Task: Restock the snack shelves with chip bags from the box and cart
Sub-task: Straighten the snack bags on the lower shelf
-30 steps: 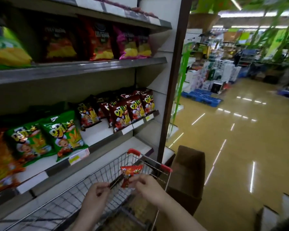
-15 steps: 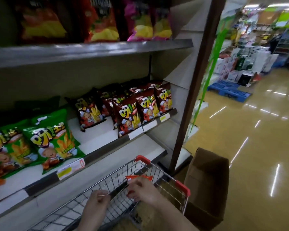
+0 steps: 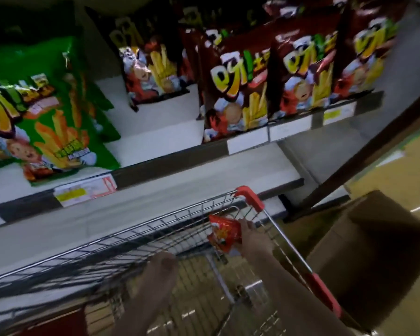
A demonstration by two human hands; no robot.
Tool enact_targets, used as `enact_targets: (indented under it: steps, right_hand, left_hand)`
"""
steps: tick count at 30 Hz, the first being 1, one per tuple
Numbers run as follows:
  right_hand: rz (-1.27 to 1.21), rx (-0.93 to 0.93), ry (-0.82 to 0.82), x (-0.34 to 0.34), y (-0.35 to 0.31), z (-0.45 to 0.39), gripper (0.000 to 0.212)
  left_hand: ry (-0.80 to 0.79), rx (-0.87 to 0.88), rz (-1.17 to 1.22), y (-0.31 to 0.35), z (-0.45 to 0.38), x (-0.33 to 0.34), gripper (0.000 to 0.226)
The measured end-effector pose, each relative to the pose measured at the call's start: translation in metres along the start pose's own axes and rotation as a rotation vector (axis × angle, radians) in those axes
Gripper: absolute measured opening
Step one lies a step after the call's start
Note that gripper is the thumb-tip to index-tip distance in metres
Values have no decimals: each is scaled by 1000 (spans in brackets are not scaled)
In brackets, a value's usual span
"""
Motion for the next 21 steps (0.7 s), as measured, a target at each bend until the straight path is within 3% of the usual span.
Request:
enact_targets:
  steps: [5, 10, 16, 17, 18, 19, 20, 21]
  right_hand:
    - [285, -90, 80, -5, -29, 5, 47]
    - [249, -75, 85, -31, -43, 51, 51]
    - [101, -274, 82, -57, -120, 151, 63]
    - [85, -296, 107, -61, -136, 172, 63]
    - [67, -320, 139, -66, -154, 195, 63]
    - [45, -343, 172, -69, -171, 219, 62]
    - [17, -370, 205, -71, -188, 243, 60]
    - [-13, -396, 222, -71, -205, 266, 59]
  left_hand:
    - [48, -117, 67, -23, 12, -19, 10]
    - [9, 24, -14, 10, 50, -37, 15]
    - [-130, 252, -78, 52, 135, -53, 14]
    - [-185, 276, -31, 52, 147, -51, 36]
    - [-134, 255, -10, 49, 157, -59, 57]
    - [-37, 323, -76, 48, 176, -76, 110]
    - [30, 313, -82, 45, 190, -87, 116]
    - [135, 456, -129, 47, 211, -105, 90]
Point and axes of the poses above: each hand's wrist, its own z-axis away from the middle knuckle, its own x-axis out of the palm, y = z × x, the point moved 8 cm from there along -z, towards the middle knuckle, and after that the axes turned 8 degrees about -y, right-handed, at the moved point
